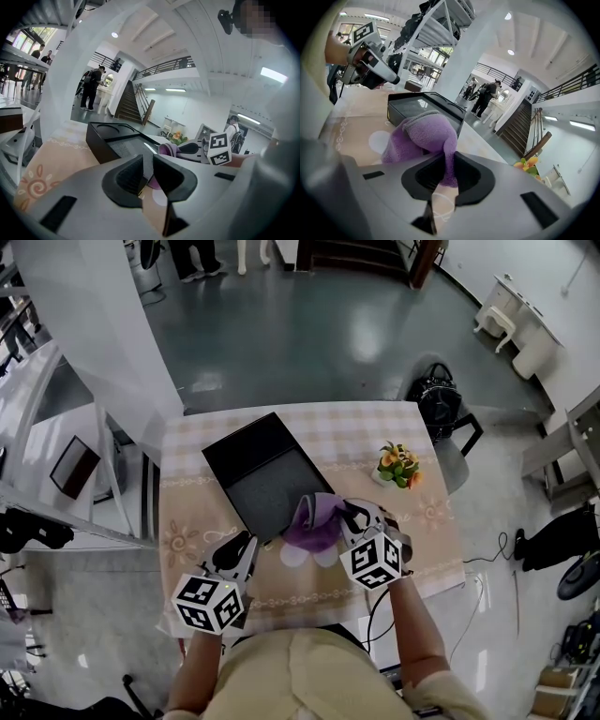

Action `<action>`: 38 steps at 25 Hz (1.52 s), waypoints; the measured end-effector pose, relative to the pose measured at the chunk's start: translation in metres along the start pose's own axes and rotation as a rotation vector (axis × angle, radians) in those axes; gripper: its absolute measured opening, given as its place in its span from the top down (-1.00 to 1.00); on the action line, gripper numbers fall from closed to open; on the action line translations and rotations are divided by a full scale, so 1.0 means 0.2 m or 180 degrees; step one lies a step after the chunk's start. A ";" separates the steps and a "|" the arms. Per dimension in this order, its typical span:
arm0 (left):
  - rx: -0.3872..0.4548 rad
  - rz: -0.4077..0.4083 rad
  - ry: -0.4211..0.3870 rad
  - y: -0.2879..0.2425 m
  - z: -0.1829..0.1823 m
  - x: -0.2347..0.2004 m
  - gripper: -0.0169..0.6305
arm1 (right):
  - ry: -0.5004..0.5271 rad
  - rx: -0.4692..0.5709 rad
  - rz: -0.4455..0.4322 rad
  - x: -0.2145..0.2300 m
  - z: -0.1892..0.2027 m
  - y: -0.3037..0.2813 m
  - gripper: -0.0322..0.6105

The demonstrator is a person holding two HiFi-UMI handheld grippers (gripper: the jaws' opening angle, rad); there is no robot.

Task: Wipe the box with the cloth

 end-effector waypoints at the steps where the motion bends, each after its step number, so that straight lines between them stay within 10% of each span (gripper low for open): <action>1: -0.0004 -0.0002 -0.0005 0.00 0.00 0.00 0.72 | 0.0004 0.0003 -0.0011 0.01 -0.01 0.01 0.67; 23: 0.0255 -0.0176 -0.0398 0.03 -0.27 -0.08 0.72 | -0.0160 0.0811 0.0657 0.63 -0.61 -0.03 0.68; 38: 0.0403 -0.0481 -0.0532 -0.03 -0.43 -0.28 0.72 | -0.0138 0.0535 0.0798 0.57 -0.65 -0.50 0.68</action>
Point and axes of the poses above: the fingertips, and each gripper's own axes: y backward along the fingers, x to its right, z out of its underside, the point moved 7 cm from there along y, backward along the fingers, and after that the axes turned 15 degrees about z, right-handed, at the moved point
